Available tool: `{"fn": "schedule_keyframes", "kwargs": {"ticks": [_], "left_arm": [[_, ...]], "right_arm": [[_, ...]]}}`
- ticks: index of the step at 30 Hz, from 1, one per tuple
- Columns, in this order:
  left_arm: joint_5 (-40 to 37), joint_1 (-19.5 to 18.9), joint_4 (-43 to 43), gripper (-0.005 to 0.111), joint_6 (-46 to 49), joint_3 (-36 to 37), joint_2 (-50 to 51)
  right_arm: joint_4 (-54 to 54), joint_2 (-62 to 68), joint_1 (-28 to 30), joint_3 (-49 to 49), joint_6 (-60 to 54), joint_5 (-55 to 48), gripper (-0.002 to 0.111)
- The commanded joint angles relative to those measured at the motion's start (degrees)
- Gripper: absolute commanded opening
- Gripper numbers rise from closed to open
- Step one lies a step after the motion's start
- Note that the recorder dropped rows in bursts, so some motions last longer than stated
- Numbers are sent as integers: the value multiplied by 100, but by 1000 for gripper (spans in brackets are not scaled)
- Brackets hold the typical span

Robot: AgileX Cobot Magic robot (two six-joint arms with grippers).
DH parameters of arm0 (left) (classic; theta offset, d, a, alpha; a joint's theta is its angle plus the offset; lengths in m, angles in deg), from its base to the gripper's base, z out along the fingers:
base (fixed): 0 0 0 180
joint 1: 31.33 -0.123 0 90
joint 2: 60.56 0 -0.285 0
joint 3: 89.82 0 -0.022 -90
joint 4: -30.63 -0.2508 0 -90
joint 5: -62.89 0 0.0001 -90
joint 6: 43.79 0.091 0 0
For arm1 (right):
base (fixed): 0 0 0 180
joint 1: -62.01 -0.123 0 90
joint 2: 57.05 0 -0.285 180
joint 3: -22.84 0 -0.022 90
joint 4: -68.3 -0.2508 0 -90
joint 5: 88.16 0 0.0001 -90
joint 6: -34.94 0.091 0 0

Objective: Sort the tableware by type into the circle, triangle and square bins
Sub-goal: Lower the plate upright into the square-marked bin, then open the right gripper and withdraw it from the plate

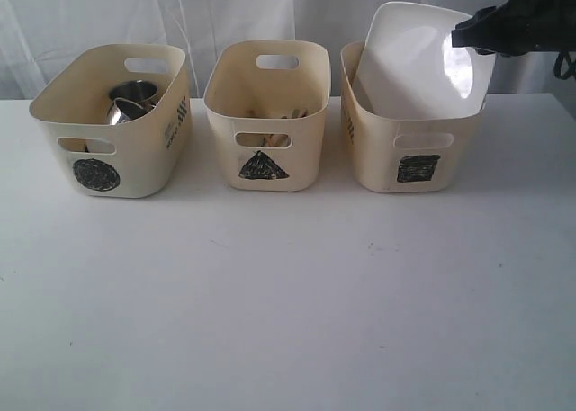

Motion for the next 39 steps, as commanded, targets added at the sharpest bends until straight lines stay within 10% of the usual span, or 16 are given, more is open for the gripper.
{"fn": "schedule_keyframes", "kwargs": {"ticks": [1,14,18,26,34,39], "left_arm": [[-77,-10,20,0,-9,50,-26],[-77,-10,20,0,-9,50,-26],[-77,-10,20,0,-9,50,-26],[-77,-10,20,0,-9,50,-26],[-77,-10,20,0,-9,50,-26],[-77,-10,20,0,-9,50,-26]], "right_arm": [[33,-134,-8,-4,41,-36,36],[44,-1723,-8,6,1056,120,35],[883,-2496,-57,-123,3812,-692,0],[771,-5085,-570,-3331,6588,3413,0],[4931,-6526,-570,-3576,256,3850,0],[3977,-6938,-570,-3587,959,3458,0]]}}
